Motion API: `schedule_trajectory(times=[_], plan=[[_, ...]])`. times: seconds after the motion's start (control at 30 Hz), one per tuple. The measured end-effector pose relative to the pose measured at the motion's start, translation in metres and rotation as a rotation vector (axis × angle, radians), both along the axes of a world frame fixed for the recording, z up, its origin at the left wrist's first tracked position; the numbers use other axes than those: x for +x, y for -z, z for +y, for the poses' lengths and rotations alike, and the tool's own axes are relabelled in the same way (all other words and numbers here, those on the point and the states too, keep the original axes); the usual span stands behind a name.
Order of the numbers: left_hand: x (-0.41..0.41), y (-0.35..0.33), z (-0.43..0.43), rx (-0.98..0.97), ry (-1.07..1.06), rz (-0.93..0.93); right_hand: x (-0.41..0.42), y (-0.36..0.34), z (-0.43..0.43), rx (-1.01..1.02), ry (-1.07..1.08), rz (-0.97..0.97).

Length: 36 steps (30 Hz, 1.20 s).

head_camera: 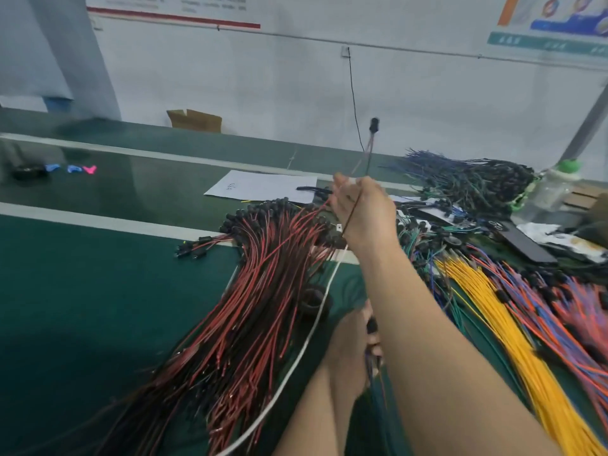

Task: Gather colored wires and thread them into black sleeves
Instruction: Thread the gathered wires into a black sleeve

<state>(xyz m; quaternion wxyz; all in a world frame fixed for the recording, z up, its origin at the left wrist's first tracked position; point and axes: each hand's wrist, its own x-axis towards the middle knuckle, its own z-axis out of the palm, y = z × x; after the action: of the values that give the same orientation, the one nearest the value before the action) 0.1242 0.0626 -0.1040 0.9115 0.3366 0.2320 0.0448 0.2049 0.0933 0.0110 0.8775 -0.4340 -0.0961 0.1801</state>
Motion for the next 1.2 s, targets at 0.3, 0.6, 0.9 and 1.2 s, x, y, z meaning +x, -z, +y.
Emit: schedule_trajectory(times=[0.3,0.6,0.9,1.2], plan=[[-0.003,-0.006,-0.012,-0.132,0.01,-0.051,0.002,-0.087,-0.179,0.651,-0.282,0.09],[-0.009,-0.038,-0.06,0.134,0.119,-0.028,-0.059,0.043,-0.162,-1.225,0.234,-0.628],[-0.008,-0.033,-0.064,0.391,0.095,0.054,-0.052,0.062,-0.208,-1.115,0.353,-0.531],[-0.026,-0.131,-0.019,0.185,0.018,-0.404,-0.004,0.1,-0.245,-1.876,0.342,-0.468]])
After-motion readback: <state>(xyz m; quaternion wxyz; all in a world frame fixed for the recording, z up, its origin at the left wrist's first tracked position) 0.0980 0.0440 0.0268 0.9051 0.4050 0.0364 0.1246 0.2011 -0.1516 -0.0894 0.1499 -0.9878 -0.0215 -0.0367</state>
